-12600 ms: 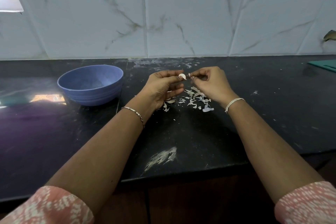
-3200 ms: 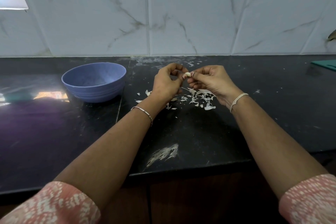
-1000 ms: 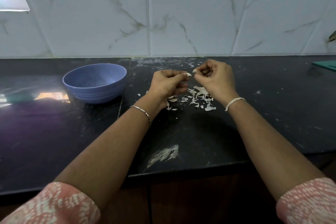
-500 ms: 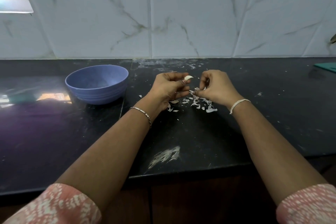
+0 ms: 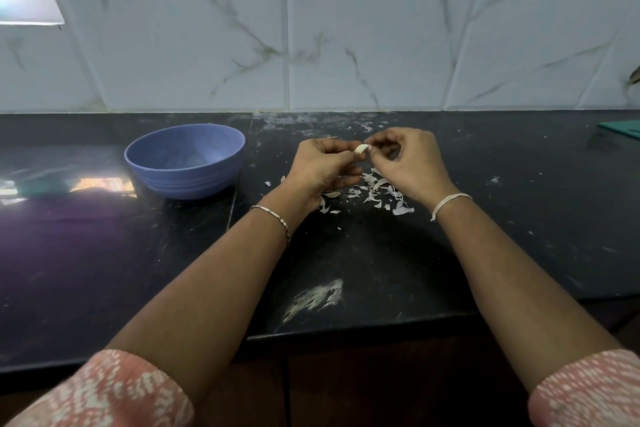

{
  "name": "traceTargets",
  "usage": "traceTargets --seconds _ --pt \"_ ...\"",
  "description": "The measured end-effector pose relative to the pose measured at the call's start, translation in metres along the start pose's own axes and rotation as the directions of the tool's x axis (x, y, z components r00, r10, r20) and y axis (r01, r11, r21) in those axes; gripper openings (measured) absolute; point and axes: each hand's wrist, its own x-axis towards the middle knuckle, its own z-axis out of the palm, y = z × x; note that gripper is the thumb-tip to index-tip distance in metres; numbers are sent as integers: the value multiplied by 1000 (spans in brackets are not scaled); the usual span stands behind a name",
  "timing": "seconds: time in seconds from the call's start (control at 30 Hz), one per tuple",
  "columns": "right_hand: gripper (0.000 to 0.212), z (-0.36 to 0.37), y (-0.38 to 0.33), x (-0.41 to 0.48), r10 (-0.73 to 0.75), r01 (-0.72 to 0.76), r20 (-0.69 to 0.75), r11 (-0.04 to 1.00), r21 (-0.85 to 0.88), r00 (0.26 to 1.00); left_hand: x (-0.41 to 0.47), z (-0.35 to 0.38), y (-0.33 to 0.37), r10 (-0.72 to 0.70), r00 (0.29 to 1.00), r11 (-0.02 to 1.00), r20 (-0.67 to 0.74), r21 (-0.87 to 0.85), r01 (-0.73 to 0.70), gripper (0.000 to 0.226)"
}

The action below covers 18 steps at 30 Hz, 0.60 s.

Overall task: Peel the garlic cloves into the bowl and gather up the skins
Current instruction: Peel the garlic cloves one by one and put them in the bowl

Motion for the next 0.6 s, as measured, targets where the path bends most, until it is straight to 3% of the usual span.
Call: traceTargets --seconds 0.2,0.47,0.6 --pt "10 -2 -3 -1 -31 32 3 998 -47 1000 0 1 -1 3 1000 1000 -13 17 -3 21" --pt "11 -3 -13 -2 -125 121 -3 962 -245 992 -1 2 -3 10 1000 1000 -3 1 -10 12" --pt "8 0 -8 1 -37 34 -18 989 -144 999 -1 1 -2 10 1000 1000 24 -24 -9 10"
